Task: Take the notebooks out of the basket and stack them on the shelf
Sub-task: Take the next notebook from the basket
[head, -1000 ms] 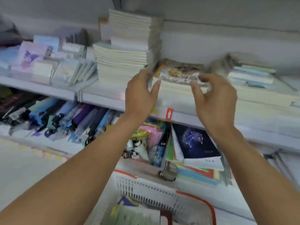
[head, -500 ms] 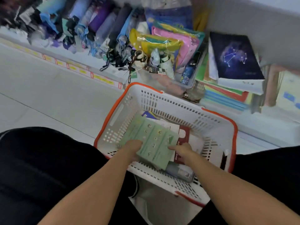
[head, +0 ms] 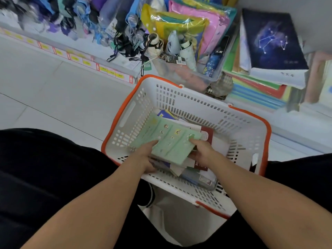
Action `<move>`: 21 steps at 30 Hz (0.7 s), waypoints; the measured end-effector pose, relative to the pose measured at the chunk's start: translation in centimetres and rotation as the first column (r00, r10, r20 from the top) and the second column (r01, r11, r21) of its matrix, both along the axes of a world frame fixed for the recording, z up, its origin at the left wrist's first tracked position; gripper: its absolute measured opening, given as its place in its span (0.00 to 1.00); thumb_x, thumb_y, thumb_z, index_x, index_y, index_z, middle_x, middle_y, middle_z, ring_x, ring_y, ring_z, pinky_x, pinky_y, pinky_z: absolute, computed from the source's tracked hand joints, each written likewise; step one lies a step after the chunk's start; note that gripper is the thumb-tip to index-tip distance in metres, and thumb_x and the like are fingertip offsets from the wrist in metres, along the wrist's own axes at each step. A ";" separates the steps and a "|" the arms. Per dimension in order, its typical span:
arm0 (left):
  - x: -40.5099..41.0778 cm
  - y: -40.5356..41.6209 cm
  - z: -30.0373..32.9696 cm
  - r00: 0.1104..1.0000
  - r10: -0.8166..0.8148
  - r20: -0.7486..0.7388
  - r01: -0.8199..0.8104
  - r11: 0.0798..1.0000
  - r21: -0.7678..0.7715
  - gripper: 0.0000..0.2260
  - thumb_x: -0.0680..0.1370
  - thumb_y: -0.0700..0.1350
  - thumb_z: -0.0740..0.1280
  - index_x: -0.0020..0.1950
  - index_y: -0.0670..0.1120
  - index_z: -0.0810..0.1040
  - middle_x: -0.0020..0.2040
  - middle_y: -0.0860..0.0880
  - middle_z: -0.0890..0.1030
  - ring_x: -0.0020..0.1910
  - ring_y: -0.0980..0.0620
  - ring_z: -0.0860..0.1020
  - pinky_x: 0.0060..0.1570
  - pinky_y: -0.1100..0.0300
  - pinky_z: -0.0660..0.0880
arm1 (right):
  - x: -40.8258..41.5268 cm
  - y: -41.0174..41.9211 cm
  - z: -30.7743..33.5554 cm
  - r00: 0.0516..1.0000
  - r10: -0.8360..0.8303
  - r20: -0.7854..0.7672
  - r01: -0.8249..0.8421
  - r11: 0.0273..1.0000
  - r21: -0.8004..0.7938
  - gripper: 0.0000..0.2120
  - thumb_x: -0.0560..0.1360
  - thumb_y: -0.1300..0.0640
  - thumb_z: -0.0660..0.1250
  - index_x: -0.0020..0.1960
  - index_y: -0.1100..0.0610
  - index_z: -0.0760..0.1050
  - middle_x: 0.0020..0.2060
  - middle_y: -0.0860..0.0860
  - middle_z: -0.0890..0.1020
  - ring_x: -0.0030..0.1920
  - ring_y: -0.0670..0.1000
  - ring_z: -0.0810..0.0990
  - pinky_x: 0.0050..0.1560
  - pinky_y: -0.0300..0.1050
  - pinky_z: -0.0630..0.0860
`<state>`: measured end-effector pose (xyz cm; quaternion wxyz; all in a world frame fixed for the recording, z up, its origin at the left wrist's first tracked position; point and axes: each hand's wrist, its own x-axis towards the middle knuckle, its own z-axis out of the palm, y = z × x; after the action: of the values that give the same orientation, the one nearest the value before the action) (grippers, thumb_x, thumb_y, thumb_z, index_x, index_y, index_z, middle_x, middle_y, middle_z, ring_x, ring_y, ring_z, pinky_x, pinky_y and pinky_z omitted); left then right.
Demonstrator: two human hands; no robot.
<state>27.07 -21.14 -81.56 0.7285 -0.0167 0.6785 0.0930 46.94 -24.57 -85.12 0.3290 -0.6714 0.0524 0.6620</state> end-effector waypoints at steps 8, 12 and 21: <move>3.5 0.3 1.5 0.995 0.093 -0.032 -0.081 0.959 0.271 0.04 0.82 0.37 0.61 0.55 0.42 0.74 0.42 0.44 0.81 0.40 0.47 0.80 0.45 0.49 0.79 | 3.0 -0.3 0.1 0.970 0.068 0.233 -0.043 0.993 -0.110 0.21 0.77 0.45 0.66 0.63 0.58 0.75 0.53 0.57 0.82 0.51 0.57 0.82 0.44 0.49 0.81; 4.2 -0.5 1.6 0.923 -0.097 -0.371 0.240 0.902 0.360 0.07 0.77 0.37 0.64 0.54 0.42 0.76 0.48 0.42 0.82 0.42 0.42 0.81 0.31 0.52 0.79 | 5.4 -2.5 -5.8 0.903 0.223 0.367 -0.122 0.953 -0.278 0.45 0.56 0.39 0.77 0.67 0.60 0.71 0.56 0.59 0.82 0.53 0.60 0.83 0.54 0.59 0.80; 3.4 -0.5 3.9 0.753 -0.004 -0.658 0.460 0.719 0.521 0.12 0.79 0.36 0.59 0.61 0.39 0.76 0.54 0.42 0.81 0.52 0.42 0.79 0.44 0.59 0.71 | 3.0 -1.1 0.4 0.856 0.161 0.491 -0.139 0.987 -0.083 0.02 0.78 0.56 0.67 0.48 0.55 0.78 0.49 0.57 0.85 0.45 0.56 0.84 0.50 0.57 0.83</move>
<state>30.50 -21.62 -77.61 0.4301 0.3615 0.7956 0.2266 49.90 -25.62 -84.77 0.2638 -0.8281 -0.0717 0.4895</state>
